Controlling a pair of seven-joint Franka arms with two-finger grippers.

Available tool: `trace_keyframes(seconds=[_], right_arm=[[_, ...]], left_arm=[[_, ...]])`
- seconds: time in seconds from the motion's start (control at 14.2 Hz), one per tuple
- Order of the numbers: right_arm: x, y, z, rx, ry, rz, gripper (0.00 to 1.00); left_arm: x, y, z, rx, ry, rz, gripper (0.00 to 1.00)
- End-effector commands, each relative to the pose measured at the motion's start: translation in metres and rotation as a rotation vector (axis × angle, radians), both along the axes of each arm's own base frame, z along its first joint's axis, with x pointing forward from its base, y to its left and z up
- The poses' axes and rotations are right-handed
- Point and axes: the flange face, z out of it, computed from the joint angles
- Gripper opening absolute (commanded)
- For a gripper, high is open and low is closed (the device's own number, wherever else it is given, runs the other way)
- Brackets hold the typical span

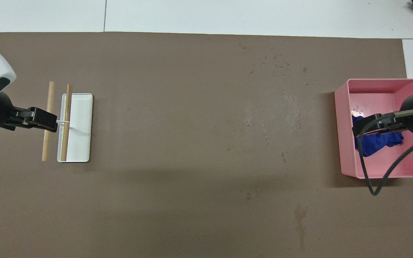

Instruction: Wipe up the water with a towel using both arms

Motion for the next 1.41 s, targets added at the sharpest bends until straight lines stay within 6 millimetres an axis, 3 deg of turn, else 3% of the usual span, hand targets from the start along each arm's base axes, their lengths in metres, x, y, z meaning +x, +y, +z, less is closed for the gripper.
trace_keyframes(seconds=[0.0, 0.28, 0.64, 1.34], right_arm=[[-0.002, -0.002, -0.001, 0.009, -0.024, -0.026, 1.00], [-0.002, -0.006, -0.003, 0.007, -0.022, -0.056, 1.00], [-0.001, -0.063, -0.002, 0.009, -0.025, -0.122, 1.00], [-0.001, -0.052, 0.000, 0.013, -0.028, -0.102, 1.00]], left_arm=[[-0.002, 0.002, 0.000, -0.011, -0.011, -0.001, 1.00], [-0.002, 0.002, 0.000, -0.011, -0.010, -0.001, 1.00], [-0.001, 0.002, -0.001, -0.011, -0.010, -0.001, 1.00], [-0.002, 0.002, 0.000, -0.011, -0.011, -0.001, 1.00]])
